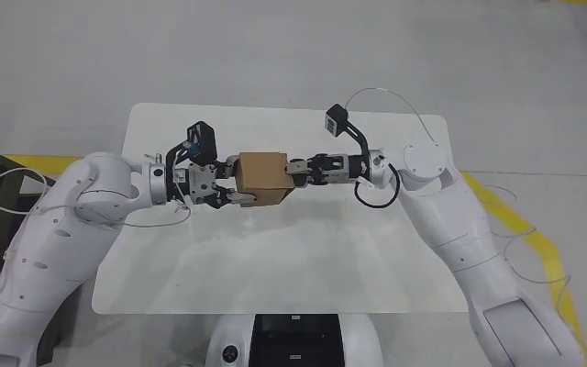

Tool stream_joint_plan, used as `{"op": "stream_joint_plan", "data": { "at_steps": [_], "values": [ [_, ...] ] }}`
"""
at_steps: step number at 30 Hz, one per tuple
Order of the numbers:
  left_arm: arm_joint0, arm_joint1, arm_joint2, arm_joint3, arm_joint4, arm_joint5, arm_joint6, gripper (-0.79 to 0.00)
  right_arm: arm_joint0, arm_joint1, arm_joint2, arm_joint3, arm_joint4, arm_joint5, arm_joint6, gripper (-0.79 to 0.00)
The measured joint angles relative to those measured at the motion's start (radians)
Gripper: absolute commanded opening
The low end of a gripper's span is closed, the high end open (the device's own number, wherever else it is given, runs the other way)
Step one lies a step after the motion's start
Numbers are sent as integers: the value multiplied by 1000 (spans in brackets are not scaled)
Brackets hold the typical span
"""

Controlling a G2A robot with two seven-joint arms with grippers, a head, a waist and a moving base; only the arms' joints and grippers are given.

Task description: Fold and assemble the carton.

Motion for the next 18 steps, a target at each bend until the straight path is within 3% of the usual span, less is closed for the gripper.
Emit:
{"op": "stream_joint_plan", "data": {
  "at_steps": [9, 18],
  "values": [
    [14, -2, -12, -2, 36, 25, 19, -554, -11, 0, -6, -28, 3, 5, -20, -560],
    [19, -6, -7, -8, 60, 27, 17, -548, -10, -1, -13, -39, -1, 8, -33, -523]
  ]
}}
